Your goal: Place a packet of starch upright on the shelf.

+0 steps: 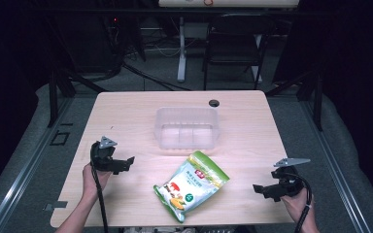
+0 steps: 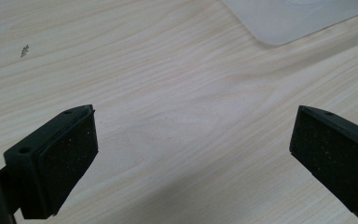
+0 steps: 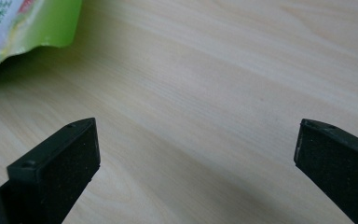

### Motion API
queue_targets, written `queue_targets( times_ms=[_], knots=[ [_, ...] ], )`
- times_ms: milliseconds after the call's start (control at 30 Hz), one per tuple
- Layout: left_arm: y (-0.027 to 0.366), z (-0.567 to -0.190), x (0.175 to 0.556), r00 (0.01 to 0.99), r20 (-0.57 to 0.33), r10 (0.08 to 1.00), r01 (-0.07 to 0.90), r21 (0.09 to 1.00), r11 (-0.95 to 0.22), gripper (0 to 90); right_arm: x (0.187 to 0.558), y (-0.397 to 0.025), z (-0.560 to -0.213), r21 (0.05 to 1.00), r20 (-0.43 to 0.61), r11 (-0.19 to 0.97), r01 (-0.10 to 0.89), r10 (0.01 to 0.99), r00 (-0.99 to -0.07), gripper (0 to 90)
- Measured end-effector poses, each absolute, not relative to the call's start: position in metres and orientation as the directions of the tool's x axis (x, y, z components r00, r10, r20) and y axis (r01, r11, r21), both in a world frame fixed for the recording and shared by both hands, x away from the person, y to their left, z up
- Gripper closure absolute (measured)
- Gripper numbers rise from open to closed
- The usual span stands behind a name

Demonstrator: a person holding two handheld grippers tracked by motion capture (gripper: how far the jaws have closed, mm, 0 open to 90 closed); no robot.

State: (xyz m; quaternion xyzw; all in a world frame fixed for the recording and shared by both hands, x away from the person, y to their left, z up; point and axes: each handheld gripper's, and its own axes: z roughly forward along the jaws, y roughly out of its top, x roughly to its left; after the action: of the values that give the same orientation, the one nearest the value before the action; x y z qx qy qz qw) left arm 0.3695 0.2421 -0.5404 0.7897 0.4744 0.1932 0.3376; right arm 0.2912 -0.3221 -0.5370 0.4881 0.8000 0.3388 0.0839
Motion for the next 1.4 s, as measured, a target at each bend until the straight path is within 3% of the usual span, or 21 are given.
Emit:
queue_targets(
  times_ms=[767,1400],
  knots=[
    [0.24,-0.539,0.371,0.494,-0.005,0.87,0.611,0.714,-0.342,0.8,0.284,-0.283,-0.519,0.633,0.304,0.291,0.717,0.759,-0.576,0.0],
    [0.238,-0.541,0.372,0.492,-0.006,0.87,0.61,0.715,-0.341,0.8,0.312,-0.229,-0.521,0.56,0.392,0.375,0.739,0.666,-0.634,0.0]
  ],
)
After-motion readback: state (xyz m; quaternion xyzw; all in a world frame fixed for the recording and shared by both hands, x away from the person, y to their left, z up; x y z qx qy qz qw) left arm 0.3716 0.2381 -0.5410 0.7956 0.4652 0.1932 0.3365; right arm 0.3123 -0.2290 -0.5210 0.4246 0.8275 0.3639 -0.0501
